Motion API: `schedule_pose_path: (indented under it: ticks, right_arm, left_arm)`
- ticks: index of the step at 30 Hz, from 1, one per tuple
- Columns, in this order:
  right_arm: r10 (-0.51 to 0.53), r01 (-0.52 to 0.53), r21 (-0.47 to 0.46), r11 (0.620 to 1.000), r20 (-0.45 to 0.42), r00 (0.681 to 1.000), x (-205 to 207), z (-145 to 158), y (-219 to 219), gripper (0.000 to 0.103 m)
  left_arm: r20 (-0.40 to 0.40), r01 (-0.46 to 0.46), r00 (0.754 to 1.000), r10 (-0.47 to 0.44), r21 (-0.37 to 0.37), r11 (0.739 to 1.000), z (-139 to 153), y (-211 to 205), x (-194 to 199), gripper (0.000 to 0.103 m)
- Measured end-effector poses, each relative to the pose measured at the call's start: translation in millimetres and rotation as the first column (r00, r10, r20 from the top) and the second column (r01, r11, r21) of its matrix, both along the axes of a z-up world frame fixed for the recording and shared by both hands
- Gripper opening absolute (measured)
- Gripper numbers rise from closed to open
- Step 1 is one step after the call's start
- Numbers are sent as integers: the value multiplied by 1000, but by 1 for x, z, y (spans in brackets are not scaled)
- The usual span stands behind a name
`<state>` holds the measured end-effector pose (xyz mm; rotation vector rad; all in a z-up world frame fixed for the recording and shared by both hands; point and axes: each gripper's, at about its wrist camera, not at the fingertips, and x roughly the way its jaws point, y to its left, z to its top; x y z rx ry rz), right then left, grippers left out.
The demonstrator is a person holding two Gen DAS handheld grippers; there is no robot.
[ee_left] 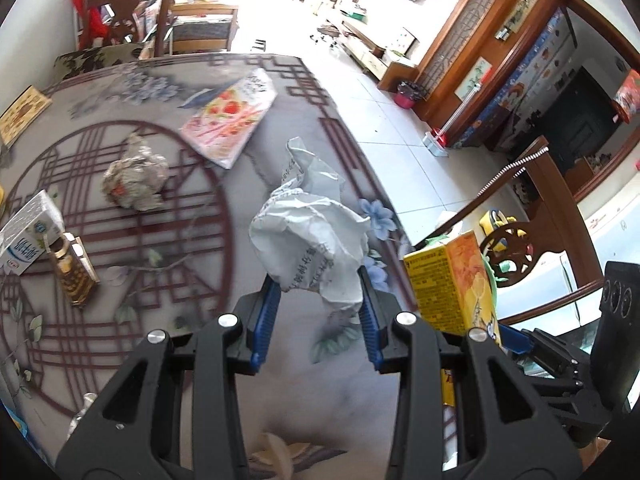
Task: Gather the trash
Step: 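Carry the tea carton and white bag over the red bin and open both tools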
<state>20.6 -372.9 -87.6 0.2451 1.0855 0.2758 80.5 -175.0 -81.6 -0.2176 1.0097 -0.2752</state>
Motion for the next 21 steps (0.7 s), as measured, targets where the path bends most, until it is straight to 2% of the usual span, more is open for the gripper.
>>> schedule_pose_path:
  ticks: [13,21]
  right_arm:
    - [-119,119,17,993,-2,993,-8,-2,-86,63]
    - [-272,272,7,962,-28,962,-9,-14,-160,63]
  left_arm:
    - [-8,126,992,-126,13,992,-4,-92,6,36]
    - [-9,213,977,-213,30,977,-3,-138,7,36]
